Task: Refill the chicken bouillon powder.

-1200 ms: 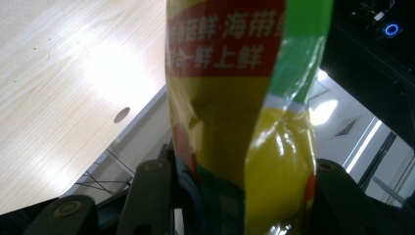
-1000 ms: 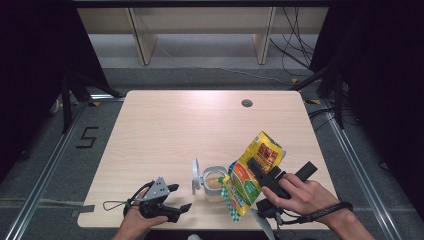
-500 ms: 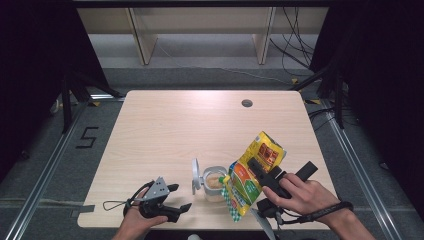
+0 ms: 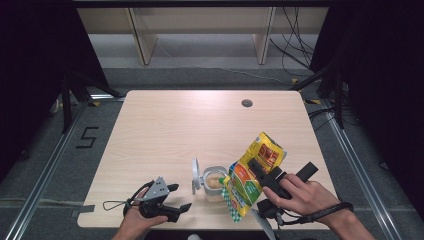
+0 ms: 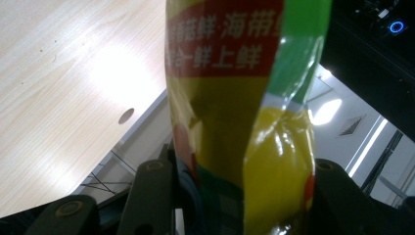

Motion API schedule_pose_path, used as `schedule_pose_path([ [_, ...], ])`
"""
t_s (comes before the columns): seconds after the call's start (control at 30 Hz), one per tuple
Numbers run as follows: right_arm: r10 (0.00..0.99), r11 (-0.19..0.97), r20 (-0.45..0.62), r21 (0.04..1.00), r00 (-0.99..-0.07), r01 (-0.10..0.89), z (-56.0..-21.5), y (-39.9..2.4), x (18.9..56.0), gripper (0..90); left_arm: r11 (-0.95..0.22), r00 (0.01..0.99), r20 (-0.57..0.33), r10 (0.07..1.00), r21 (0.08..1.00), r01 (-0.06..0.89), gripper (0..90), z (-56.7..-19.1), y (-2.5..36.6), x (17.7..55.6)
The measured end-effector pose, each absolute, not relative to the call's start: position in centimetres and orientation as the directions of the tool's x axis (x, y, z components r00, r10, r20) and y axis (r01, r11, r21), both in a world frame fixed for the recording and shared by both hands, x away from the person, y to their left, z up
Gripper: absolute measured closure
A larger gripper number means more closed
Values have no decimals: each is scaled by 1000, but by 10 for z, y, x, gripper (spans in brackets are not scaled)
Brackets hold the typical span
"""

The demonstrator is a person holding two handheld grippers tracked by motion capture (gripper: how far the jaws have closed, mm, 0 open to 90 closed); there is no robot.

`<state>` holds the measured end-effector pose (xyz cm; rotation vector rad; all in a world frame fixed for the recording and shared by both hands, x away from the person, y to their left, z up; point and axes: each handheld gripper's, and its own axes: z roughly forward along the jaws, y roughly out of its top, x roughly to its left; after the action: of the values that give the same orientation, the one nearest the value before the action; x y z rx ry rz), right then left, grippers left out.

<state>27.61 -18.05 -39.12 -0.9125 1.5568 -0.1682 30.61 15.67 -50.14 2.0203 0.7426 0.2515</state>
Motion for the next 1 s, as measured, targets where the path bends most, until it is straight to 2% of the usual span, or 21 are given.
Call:
schedule_pose_path([
  [0.6,-610,691,-791,-562,50,-454,-393,-183,278,629,-393,798,-101,594,829,398,202,-501,158,307],
  [0.67,-621,680,-781,-574,57,-456,-392,-182,278,630,-382,806,-97,584,843,379,202,-502,157,307],
  [0.7,-657,655,-751,-615,71,-440,-390,-181,277,630,-396,810,-95,578,835,381,202,-501,158,307],
  [0.83,-647,668,-761,-601,57,-439,-391,-184,277,630,-359,796,-126,592,843,401,202,-503,155,306],
  [1.0,-647,663,-759,-604,66,-441,-391,-183,277,631,-380,801,-119,586,833,402,202,-501,157,307],
])
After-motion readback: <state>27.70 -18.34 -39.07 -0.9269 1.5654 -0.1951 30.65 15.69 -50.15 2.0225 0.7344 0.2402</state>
